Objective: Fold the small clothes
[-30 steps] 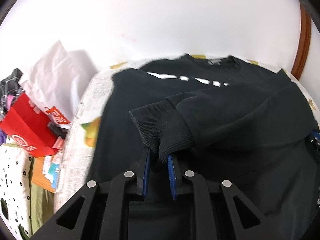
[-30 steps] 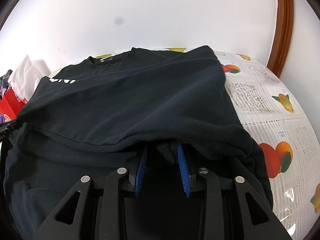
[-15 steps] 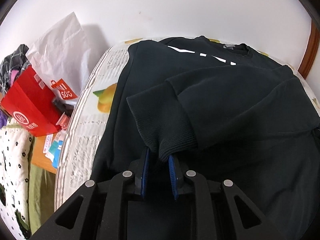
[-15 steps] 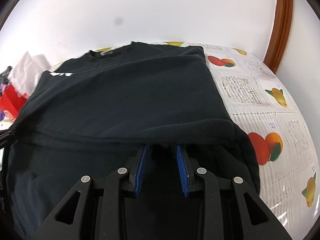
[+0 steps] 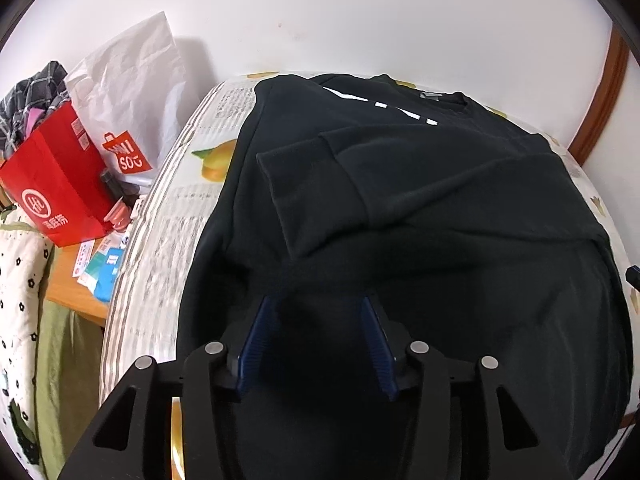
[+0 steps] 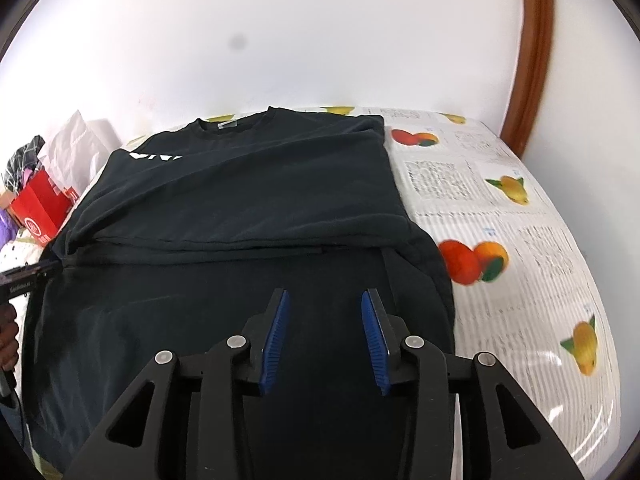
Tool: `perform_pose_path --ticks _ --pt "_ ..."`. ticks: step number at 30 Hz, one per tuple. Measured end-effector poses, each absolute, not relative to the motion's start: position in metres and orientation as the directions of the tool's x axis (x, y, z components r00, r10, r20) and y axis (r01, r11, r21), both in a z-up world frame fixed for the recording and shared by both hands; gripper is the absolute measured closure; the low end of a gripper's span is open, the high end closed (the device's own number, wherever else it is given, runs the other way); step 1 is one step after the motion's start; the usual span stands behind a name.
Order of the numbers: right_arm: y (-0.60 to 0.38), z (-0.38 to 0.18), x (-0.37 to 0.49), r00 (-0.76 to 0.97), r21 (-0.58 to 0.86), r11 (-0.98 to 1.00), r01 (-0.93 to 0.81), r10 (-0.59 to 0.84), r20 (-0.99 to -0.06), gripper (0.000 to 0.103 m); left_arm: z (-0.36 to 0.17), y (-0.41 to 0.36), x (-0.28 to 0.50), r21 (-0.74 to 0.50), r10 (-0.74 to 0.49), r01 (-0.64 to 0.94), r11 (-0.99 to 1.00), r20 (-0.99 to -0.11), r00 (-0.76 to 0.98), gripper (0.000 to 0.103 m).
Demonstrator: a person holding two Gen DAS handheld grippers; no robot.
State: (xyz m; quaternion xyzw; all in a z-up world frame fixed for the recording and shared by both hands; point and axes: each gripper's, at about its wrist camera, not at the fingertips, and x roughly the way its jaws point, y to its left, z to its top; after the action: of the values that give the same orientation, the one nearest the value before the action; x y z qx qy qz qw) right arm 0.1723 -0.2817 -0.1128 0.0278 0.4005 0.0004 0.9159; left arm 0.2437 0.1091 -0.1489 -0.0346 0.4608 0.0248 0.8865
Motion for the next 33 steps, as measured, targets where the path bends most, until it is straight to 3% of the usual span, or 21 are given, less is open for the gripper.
perform_pose_path --ticks 5,8,24,33 --pt "-0.286 -0.11 0.15 0.681 0.065 0.997 0.035 0.024 -0.732 0.061 -0.144 0.104 0.221 -0.055 -0.006 -0.068 0.996 -0.816 0.577 0.053" --pt "-0.289 -0.107 0.135 0.688 0.062 0.997 0.044 0.015 -0.725 0.059 -0.139 0.101 0.206 -0.063 -0.014 -0.063 0.996 -0.81 0.587 0.042" --pt "-0.307 -0.123 0.079 0.666 -0.008 0.995 0.097 -0.071 -0.743 0.053 -0.143 0.116 0.149 -0.084 -0.009 -0.1 0.991 -0.811 0.585 0.041" --pt "-0.332 -0.147 0.065 0.635 0.032 0.989 0.145 -0.068 -0.77 0.053 -0.161 0.134 0.126 -0.083 0.01 -0.146 0.986 -0.837 0.548 0.041"
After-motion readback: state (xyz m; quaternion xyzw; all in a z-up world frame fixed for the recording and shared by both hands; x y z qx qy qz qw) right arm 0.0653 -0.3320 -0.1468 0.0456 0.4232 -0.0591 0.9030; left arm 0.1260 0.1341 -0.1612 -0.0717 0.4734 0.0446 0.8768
